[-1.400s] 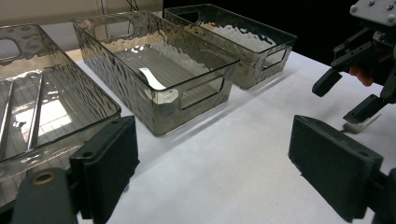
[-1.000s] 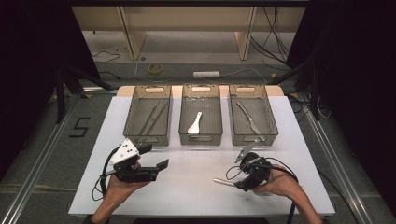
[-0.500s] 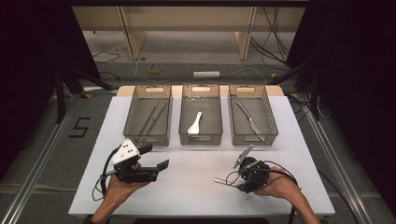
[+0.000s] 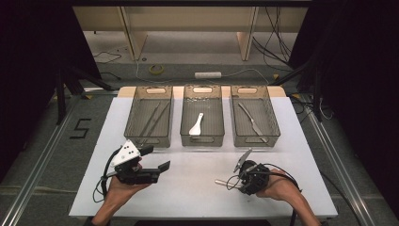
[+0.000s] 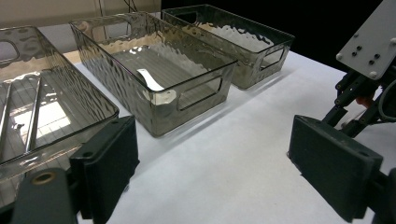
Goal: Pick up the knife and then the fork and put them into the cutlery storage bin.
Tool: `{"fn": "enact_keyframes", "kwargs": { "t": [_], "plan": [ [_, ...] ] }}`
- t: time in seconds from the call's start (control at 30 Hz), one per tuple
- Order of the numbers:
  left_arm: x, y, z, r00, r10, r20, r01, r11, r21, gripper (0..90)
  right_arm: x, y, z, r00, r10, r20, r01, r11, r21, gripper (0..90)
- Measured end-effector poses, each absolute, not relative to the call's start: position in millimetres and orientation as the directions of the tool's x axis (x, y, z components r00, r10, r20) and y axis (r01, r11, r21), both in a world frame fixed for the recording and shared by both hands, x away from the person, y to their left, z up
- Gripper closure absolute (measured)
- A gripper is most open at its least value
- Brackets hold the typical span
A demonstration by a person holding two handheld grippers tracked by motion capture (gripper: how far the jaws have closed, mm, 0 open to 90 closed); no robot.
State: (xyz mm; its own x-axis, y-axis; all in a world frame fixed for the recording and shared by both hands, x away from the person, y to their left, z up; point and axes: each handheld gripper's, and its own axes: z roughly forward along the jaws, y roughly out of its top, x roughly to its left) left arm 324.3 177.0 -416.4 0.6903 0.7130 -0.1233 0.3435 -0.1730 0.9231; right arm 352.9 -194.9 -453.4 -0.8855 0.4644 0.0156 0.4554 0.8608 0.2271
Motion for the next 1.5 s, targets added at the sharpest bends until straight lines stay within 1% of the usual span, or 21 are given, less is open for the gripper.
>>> {"fn": "enact_keyframes", "kwargs": {
  "t": [0.07,0.37,0.9,1.03,1.3,1.37,1.47,1.5],
  "plan": [
    [324,177,-416,0.690,0.713,-0.125,0.344,-0.172,0.923,15.2,353,-193,-454,-0.883,0.468,0.020,0.461,0.861,0.214,72.4],
    [324,177,-416,0.690,0.713,-0.123,0.343,-0.172,0.923,15.2,353,-193,-455,-0.890,0.455,0.007,0.447,0.872,0.199,76.7],
    [324,177,-416,0.689,0.714,-0.126,0.345,-0.171,0.923,15.2,351,-187,-455,-0.894,0.448,-0.014,0.439,0.880,0.179,80.2],
    [324,176,-416,0.690,0.713,-0.125,0.345,-0.172,0.923,15.2,351,-186,-455,-0.899,0.437,-0.013,0.429,0.888,0.168,83.4],
    [324,176,-416,0.692,0.712,-0.121,0.344,-0.177,0.922,15.2,350,-185,-455,-0.902,0.432,-0.017,0.424,0.890,0.168,83.8],
    [324,177,-416,0.691,0.713,-0.120,0.343,-0.178,0.922,15.2,349,-184,-455,-0.910,0.414,-0.030,0.404,0.901,0.160,84.0],
    [324,177,-416,0.690,0.714,-0.119,0.343,-0.178,0.922,15.2,347,-181,-455,-0.911,0.411,-0.042,0.401,0.903,0.154,84.2],
    [324,177,-416,0.691,0.713,-0.117,0.342,-0.180,0.922,15.2,347,-182,-454,-0.922,0.383,-0.052,0.373,0.916,0.146,84.3]
  ]
}}
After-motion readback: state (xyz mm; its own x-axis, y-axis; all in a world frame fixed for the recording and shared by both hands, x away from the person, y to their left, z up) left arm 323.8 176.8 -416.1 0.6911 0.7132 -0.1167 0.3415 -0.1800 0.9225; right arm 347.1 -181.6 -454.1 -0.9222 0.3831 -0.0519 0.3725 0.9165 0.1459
